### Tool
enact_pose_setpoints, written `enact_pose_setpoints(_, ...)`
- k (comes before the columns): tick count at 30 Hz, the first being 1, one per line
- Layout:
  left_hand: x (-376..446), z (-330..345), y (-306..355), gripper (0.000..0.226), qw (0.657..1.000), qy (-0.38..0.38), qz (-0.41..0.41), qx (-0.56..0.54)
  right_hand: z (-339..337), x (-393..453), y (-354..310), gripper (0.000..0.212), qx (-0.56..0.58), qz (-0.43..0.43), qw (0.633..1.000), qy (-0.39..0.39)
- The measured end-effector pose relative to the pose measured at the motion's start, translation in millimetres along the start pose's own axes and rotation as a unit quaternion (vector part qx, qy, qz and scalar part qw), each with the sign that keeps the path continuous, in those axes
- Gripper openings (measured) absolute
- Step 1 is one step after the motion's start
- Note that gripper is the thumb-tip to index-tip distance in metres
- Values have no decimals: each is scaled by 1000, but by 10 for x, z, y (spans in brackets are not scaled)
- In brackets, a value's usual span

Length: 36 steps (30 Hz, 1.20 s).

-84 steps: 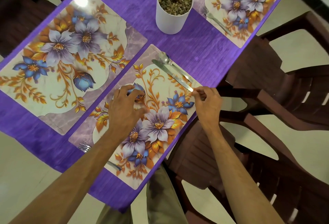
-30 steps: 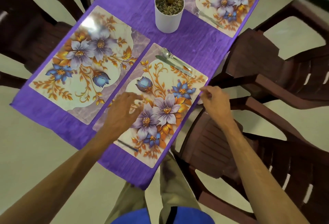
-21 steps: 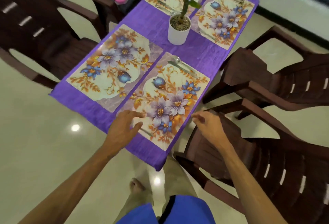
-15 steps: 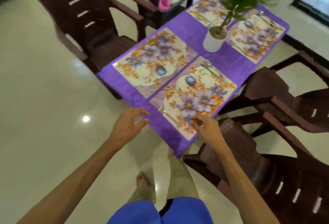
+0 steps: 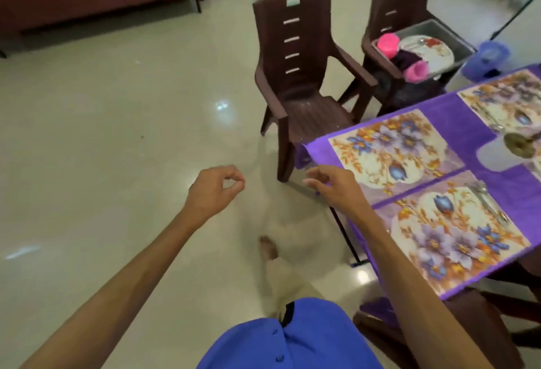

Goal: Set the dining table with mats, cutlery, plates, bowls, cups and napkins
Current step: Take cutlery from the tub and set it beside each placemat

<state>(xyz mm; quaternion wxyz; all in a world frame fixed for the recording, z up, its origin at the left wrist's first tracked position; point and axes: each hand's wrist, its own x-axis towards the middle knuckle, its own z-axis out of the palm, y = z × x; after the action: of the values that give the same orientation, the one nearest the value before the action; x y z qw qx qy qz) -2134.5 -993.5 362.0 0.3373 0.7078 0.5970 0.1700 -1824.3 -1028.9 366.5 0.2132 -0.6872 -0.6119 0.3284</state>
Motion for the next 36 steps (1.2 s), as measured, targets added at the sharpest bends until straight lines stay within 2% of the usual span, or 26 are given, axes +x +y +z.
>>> enact_pose_setpoints(2, 376, -239, -137, 5, 1000, 4, -14, 2, 115, 451, -235, 66, -15, 9, 1000, -22)
enact_pose_setpoints(4, 761, -460, -264, 8, 1000, 7, -7, -5, 250, 939, -433, 80, -33, 2, 999, -29)
enact_pose_setpoints(6, 1212, -727, -414, 5, 1000, 14, -4, -16, 371, 1478, -681, 72, -22, -5, 999, -24)
enact_pose_setpoints(9, 1934, -1211, -595, 14, 1000, 21, 11, -19, 524, 2325, -1091, 35, 4, -23, 1000, -17)
enact_pose_setpoints(10, 2185, -1395, -648, 14, 999, 26, 16, -16, 575, 2616, -1213, 29, 2, -32, 999, -13)
enact_pose_setpoints(12, 2675, -1770, -789, 11, 999, 40, 24, -26, 632, 3187, -1516, 32, 7, -53, 998, -21)
enact_pose_setpoints(15, 3346, -2297, -1033, 22, 998, 49, 37, -30, 660, 3994, -1940, 46, 21, -64, 997, -45)
enact_pose_setpoints(18, 4125, -2687, -1280, 36, 998, 36, 45, -5, 714, 4798, -2261, 88, 6, -7, 991, -131)
enact_pose_setpoints(19, 4429, -2807, -1378, 41, 999, 31, 45, 1, 769, 5089, -2339, 95, 5, 7, 991, -131)
enact_pose_setpoints(22, 5307, -3107, -1646, 49, 999, 1, 24, -30, 959, 5905, -2511, 91, 17, 34, 997, -71)
enact_pose_setpoints(28, 7082, -3604, -1784, 31, 994, -56, 91, -16, 935, 7272, -2872, 39, 30, 70, 996, 49)
enact_pose_setpoints(30, 7714, -3707, -1638, 28, 989, -86, 119, -3, 742, 7656, -2935, 32, 41, 93, 991, 84)
enact_pose_setpoints(33, 8643, -3714, -1312, 26, 979, -121, 166, 6, 408, 8178, -2904, 32, 61, 114, 983, 133)
enact_pose_setpoints(36, 9610, -3455, -946, 26, 967, -152, 206, 7, 54, 8766, -2629, 52, 93, 167, 974, 119)
